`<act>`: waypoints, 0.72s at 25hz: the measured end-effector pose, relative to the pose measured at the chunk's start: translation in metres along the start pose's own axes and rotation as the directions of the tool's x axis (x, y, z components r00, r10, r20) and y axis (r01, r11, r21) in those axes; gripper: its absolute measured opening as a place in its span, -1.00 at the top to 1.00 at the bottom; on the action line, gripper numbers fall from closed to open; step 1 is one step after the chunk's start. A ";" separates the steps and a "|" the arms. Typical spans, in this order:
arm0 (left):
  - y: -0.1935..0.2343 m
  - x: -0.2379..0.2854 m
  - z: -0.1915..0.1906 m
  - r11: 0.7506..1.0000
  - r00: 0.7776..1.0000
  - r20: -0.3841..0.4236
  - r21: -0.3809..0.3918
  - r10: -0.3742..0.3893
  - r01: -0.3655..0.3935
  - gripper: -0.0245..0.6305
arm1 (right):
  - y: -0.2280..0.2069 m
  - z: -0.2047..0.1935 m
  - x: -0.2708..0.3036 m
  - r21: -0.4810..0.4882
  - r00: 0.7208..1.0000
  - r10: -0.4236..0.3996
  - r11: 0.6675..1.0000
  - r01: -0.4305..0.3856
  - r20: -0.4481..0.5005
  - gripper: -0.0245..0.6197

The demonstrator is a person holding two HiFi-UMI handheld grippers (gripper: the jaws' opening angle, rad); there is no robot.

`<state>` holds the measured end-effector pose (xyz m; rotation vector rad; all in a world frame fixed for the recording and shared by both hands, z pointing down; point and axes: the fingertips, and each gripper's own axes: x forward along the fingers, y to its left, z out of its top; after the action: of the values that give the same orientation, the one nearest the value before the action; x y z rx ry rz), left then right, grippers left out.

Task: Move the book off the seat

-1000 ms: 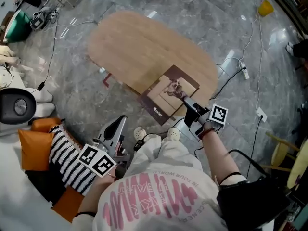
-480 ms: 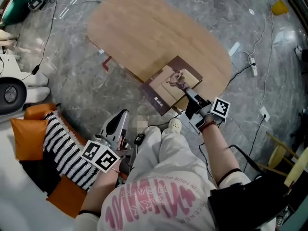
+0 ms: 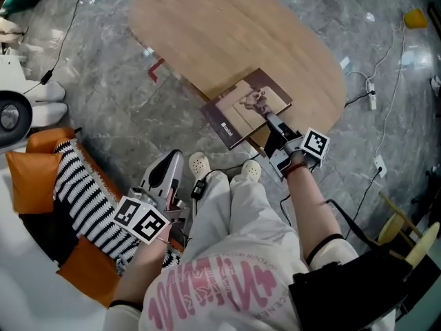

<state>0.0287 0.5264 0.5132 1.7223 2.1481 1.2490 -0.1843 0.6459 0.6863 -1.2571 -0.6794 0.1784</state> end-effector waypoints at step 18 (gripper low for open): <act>0.023 -0.008 -0.001 0.998 0.998 0.002 -0.030 0.058 -0.058 0.90 | -0.025 -0.004 0.024 -0.080 0.984 -0.176 0.981 0.175 -0.006 0.49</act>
<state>0.0484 0.5196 0.5262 1.7855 2.0813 1.2846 -0.1687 0.6460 0.7172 -1.2652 -0.7881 -0.0024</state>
